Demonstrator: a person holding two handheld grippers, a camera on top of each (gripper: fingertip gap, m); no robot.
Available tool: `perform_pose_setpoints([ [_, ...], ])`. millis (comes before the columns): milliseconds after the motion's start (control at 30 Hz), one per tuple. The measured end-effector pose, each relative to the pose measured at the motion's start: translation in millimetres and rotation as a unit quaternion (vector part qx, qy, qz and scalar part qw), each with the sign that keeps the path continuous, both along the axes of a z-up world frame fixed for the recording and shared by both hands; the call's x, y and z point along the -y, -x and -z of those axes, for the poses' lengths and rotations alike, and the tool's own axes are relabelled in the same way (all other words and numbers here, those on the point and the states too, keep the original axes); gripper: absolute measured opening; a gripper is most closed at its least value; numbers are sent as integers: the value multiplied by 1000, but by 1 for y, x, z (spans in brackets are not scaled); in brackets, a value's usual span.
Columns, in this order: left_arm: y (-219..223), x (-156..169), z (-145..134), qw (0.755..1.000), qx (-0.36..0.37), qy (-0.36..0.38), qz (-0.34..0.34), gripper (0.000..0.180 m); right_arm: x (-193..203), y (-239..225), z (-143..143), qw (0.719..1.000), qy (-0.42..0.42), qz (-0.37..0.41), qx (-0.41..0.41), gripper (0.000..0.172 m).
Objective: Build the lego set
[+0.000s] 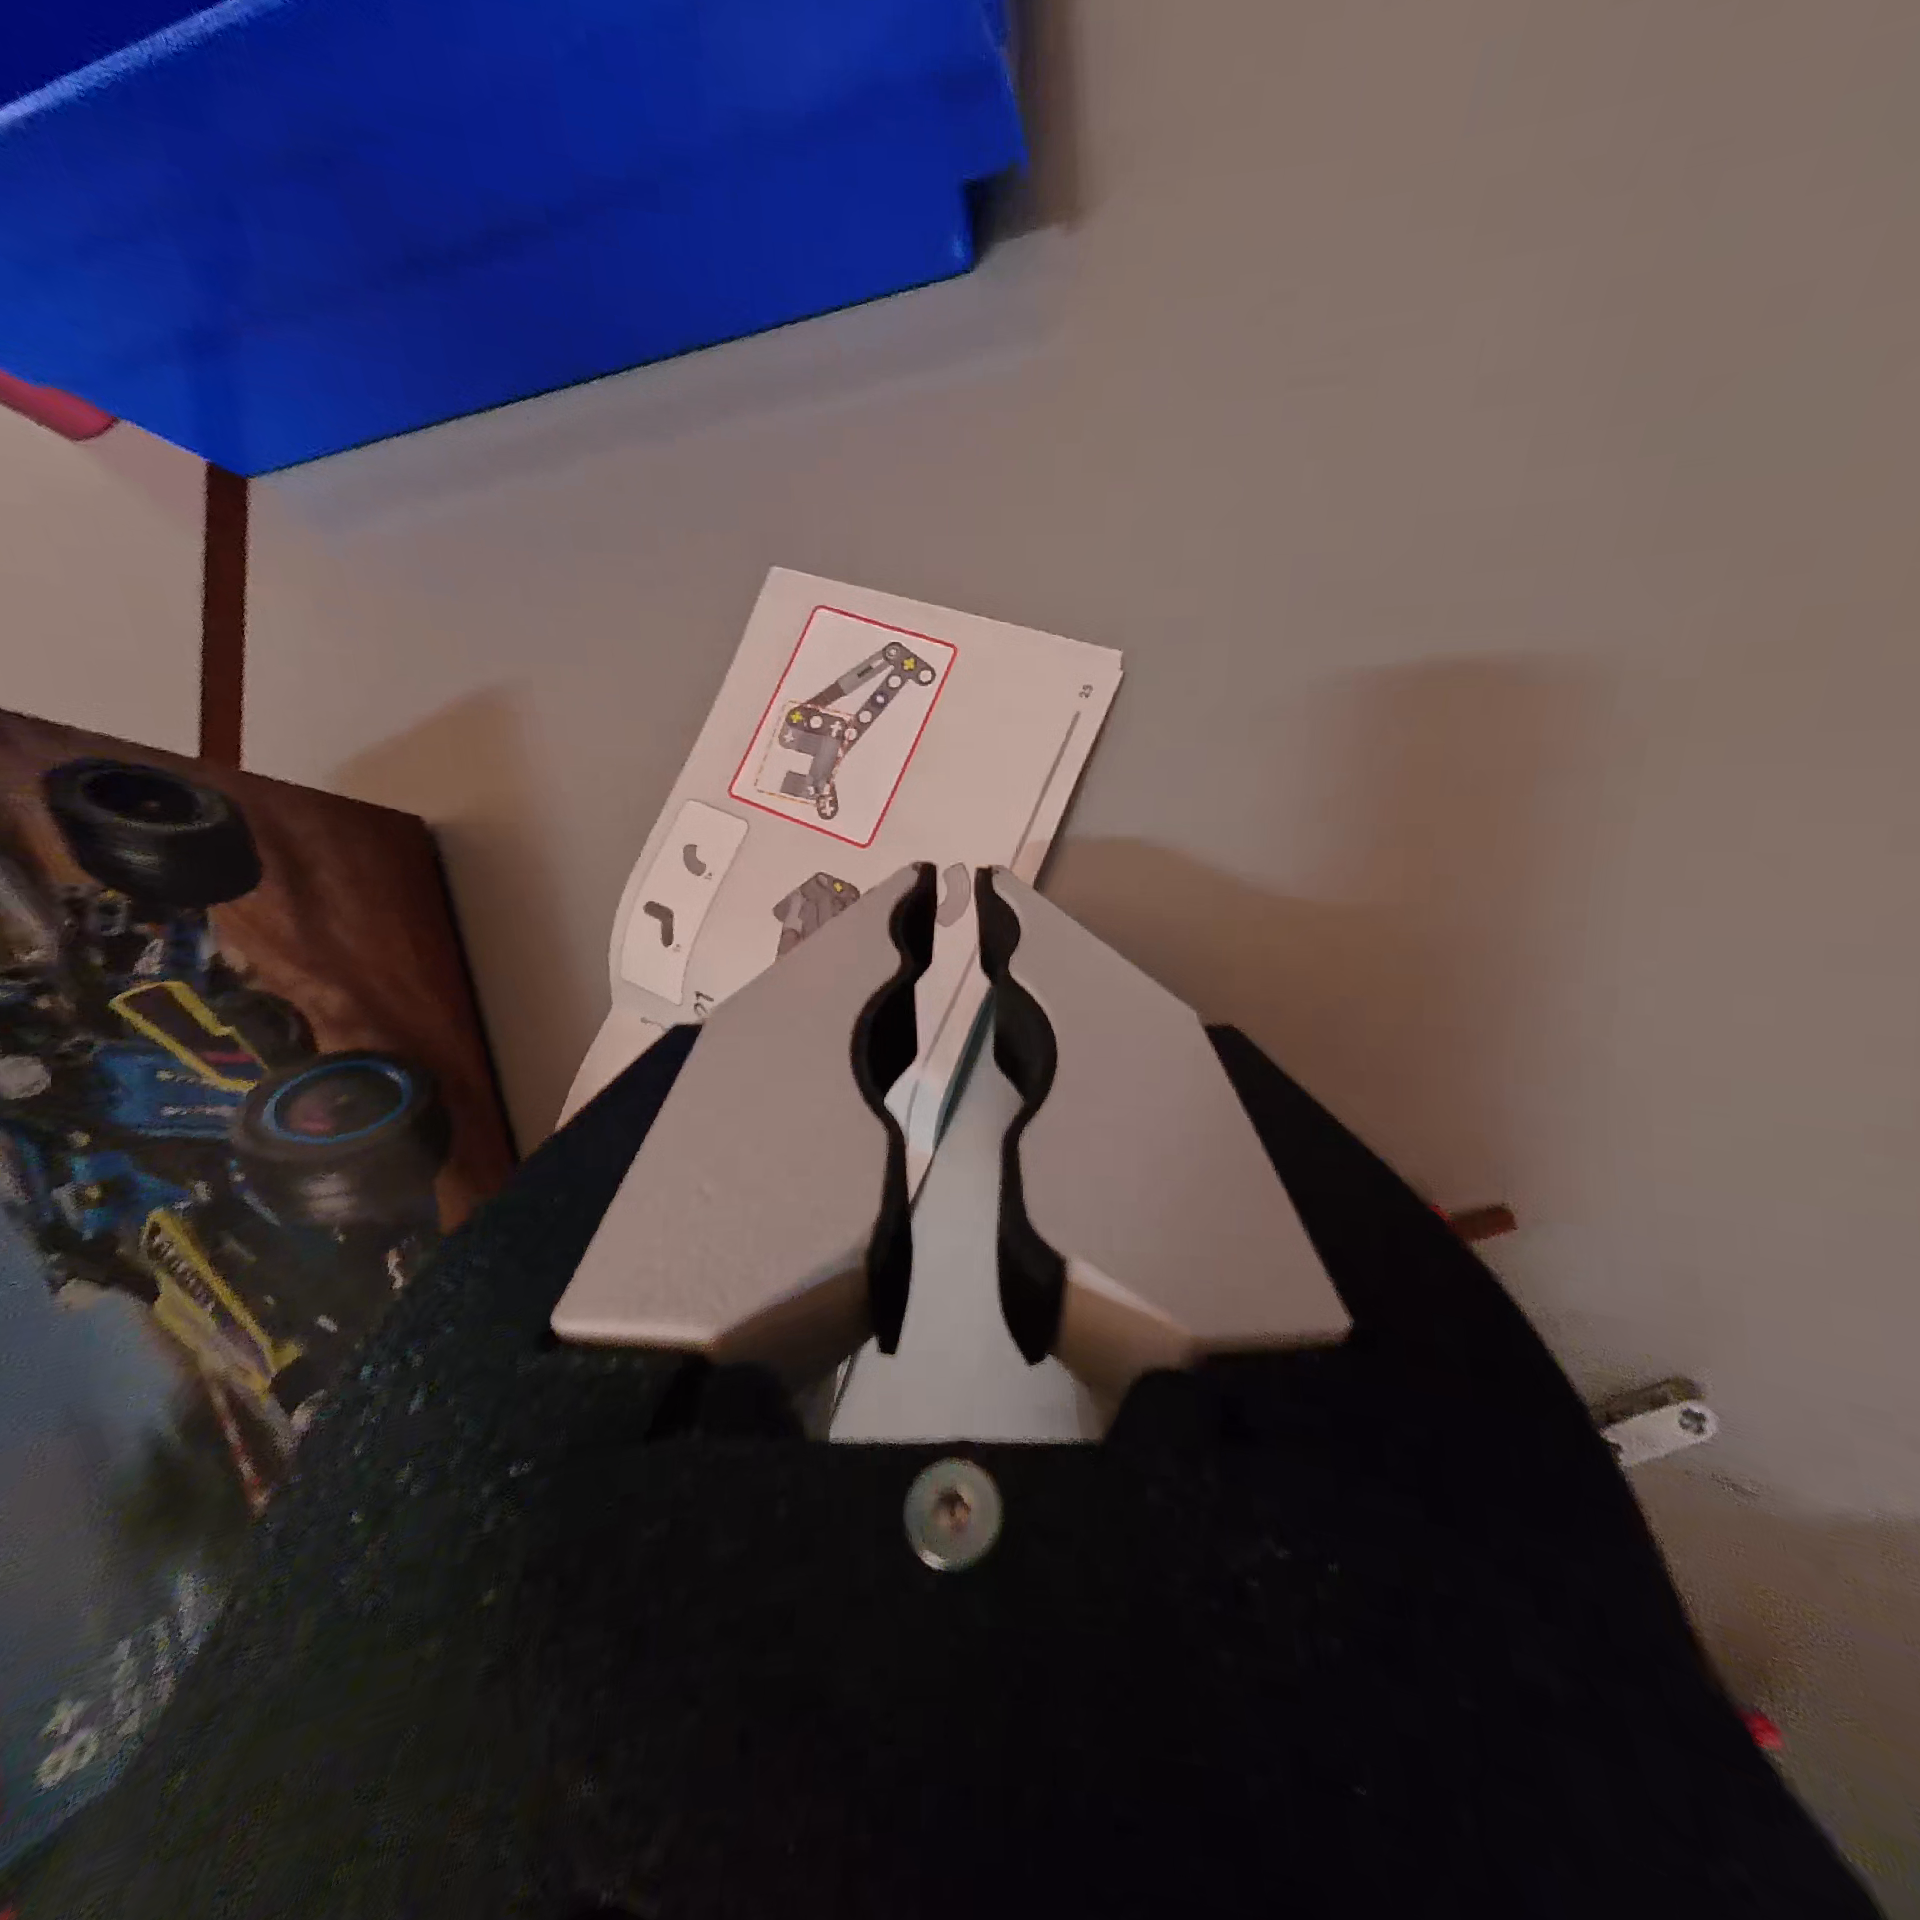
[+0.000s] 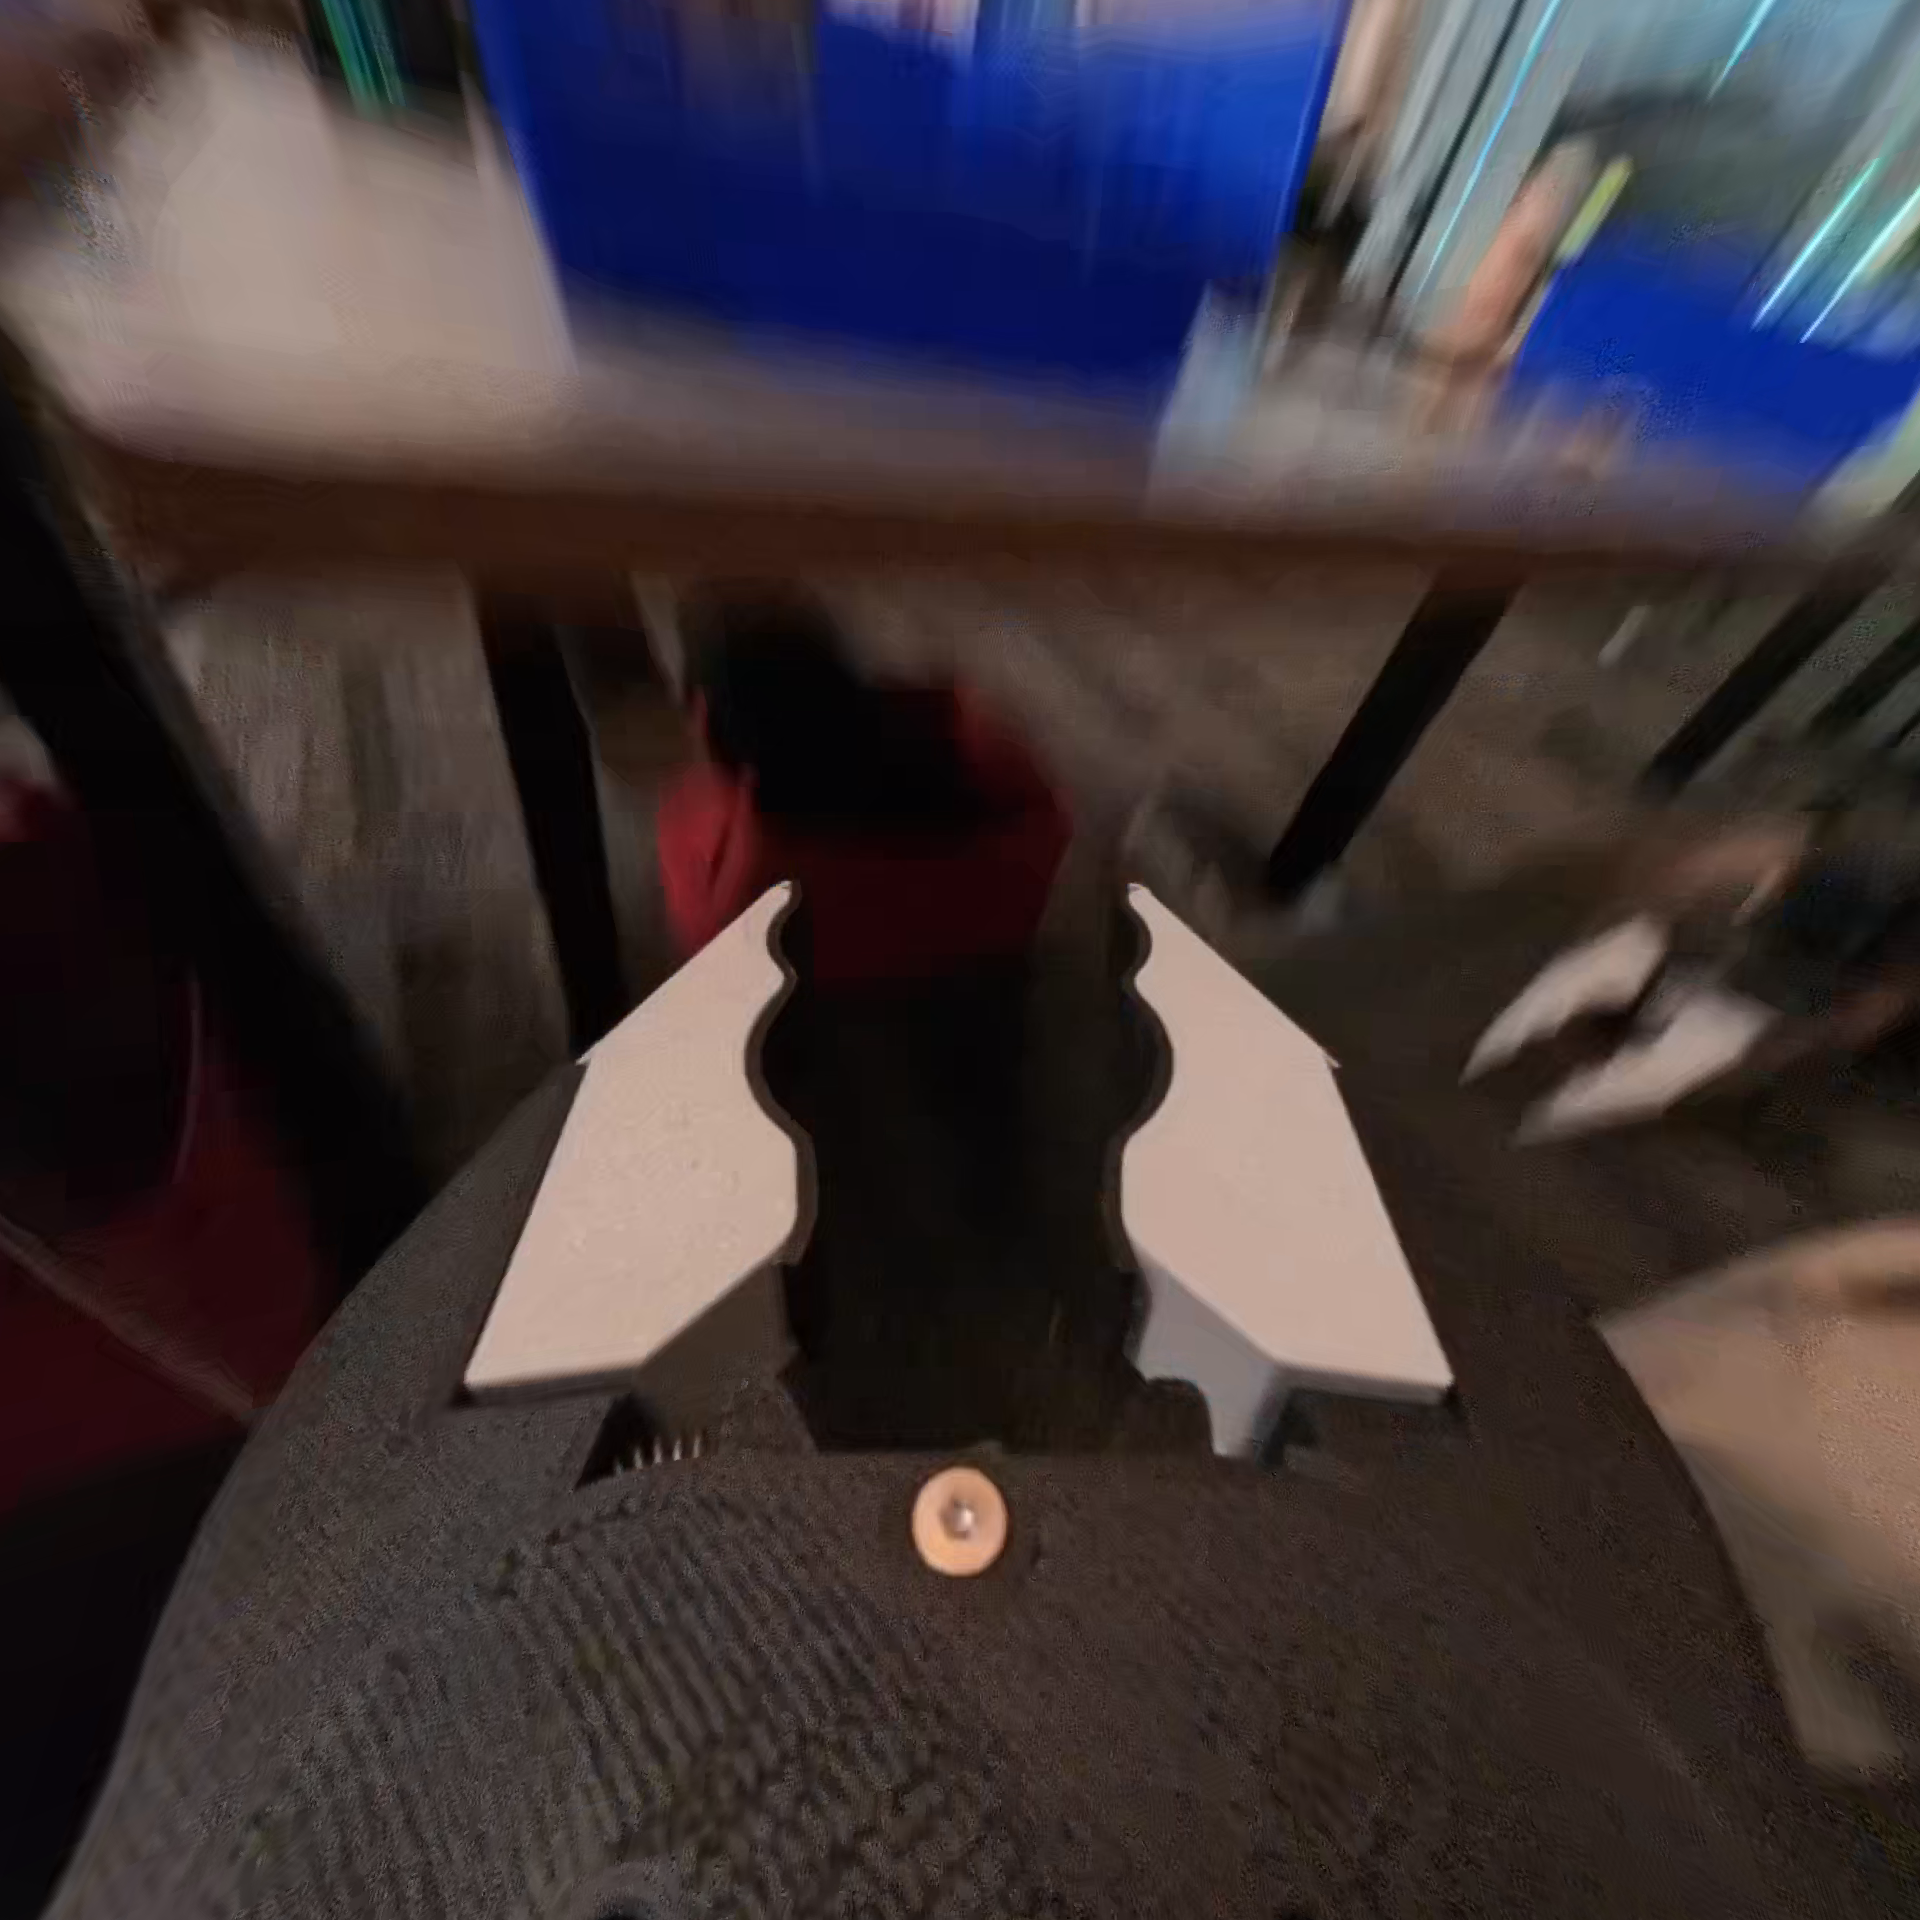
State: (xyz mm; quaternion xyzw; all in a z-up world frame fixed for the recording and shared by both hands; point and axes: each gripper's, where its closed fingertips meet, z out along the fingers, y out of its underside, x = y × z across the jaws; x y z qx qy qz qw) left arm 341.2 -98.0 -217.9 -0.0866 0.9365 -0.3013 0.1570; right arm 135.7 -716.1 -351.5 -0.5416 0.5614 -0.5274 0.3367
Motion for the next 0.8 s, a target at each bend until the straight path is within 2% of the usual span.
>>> perform_pose_setpoints([
  [33, 0, -1, -1, 1000, 3, -4, -9, 3, 13, 2, 63, 997, -49, 5, -67, 60],
  [67, 0, -2, -2, 1000, 4, -8, -21, 3, 24, 3, 113, 986, -117, 30, -116, 72],
  [100, 1, -4, -4, 999, 7, -13, -32, 3, 32, 4, 151, 972, -165, 59, -158, 70],
  [200, 13, -9, -8, 998, 15, -19, -49, 3, 32, -7, 228, 942, -215, 85, -245, 55],
  [267, 21, -15, -9, 997, 17, -28, -64, 3, 23, -14, 261, 922, -224, 82, -307, 54],
  [400, 33, -24, -13, 995, 25, -39, -83, 3, 31, -35, 279, 914, -227, 114, -317, 44],
  [500, 33, -27, -17, 994, 35, -40, -95, 3, 32, -49, 282, 919, -224, 103, -306, 50],
  [567, 31, -26, -20, 993, 43, -36, -100, 3, 34, -46, 281, 920, -206, 103, -317, 60],
  [667, 28, -25, -22, 993, 53, -29, -103, 3, 26, -46, 280, 929, -180, 83, -313, 57],
  [800, 25, -25, -20, 992, 66, -27, -100, 3, 19, -29, 290, 921, -170, 67, -343, 69],
])
